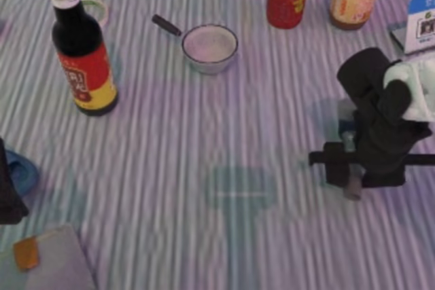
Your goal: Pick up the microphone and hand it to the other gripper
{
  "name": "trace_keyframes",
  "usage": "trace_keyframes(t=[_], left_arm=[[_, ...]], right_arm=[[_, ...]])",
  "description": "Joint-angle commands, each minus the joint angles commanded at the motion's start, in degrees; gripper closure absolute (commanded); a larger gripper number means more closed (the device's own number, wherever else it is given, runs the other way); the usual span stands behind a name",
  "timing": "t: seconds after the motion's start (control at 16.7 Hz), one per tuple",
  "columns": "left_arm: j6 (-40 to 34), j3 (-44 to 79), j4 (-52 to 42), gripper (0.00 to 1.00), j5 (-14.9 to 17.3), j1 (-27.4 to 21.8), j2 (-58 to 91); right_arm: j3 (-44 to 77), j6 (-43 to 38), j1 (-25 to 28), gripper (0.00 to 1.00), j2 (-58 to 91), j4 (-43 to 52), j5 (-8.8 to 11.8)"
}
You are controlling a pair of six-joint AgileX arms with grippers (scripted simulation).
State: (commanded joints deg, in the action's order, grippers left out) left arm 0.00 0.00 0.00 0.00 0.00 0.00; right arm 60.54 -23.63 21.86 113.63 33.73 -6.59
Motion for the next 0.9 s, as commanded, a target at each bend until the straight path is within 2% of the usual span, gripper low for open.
trace_keyframes(t=[0.42,0.48,0.66,0.9], left_arm=[[0.00,0.00,0.00,0.00,0.00,0.00,0.00],[0.00,0.00,0.00,0.00,0.00,0.00,0.00],[0.00,0.00,0.00,0.00,0.00,0.00,0.00],[0.00,0.00,0.00,0.00,0.00,0.00,0.00]], right_arm=[[0.00,0.00,0.00,1.00,0.00,0.00,0.00],[1.35,-2.01,0.75,1.00,-2.55,0.83,3.29],[0.99,-1.39,0.82,1.00,-2.93,-1.09,3.92],[-1.02,1.55,0.93,1.00,-4.82,-11.72,7.17]])
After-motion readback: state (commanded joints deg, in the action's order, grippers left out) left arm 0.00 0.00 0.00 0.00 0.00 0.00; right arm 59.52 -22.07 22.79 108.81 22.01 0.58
